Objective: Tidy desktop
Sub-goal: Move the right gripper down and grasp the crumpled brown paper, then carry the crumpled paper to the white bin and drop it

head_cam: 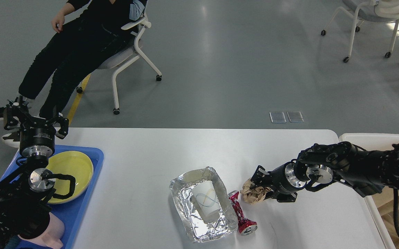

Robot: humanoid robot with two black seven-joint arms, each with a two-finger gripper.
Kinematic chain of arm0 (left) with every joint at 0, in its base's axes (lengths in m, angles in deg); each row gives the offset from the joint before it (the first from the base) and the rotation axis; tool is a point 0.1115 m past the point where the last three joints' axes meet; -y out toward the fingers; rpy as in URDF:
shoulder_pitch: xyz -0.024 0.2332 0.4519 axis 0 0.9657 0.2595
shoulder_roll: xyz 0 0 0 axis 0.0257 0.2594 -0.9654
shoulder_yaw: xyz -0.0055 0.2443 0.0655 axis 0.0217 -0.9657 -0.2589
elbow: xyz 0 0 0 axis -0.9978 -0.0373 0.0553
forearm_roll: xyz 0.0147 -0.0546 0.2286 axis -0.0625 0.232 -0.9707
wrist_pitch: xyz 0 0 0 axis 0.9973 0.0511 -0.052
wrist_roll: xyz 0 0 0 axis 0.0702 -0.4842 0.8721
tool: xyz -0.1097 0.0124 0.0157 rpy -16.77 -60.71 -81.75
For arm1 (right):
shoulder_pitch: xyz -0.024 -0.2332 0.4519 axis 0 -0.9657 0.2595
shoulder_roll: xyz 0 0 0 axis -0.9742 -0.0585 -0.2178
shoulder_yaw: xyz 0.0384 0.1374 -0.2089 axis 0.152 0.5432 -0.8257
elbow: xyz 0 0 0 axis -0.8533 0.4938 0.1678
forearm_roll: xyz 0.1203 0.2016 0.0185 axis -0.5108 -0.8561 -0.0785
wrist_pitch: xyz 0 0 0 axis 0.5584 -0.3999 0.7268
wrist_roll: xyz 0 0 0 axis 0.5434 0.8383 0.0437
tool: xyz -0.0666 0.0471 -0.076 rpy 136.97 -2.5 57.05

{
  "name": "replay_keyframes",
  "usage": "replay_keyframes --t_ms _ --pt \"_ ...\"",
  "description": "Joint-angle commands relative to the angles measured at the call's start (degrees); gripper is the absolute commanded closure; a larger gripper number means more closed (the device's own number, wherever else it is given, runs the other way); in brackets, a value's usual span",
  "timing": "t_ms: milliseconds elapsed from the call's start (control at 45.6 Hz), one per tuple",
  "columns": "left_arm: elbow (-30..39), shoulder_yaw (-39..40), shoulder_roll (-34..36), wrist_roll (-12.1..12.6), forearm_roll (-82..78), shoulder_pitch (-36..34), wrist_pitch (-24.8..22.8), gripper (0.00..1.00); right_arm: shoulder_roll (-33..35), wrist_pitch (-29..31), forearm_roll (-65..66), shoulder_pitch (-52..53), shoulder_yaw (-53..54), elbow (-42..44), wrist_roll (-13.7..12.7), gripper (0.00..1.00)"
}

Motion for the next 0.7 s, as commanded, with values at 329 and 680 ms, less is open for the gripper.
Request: replay_keyframes --t_ms 329,680 --pt "0.0 0.0 0.0 0.02 -0.01 0.0 0.0 0.03 11.69 2.96 0.0 19.54 -4.48 -9.22 0.06 1.0" --pt "0.0 0.0 0.0 0.02 -0.01 0.0 0.0 0.03 29.71 21.07 0.0 47.05 -4.48 -19.25 0.59 1.0"
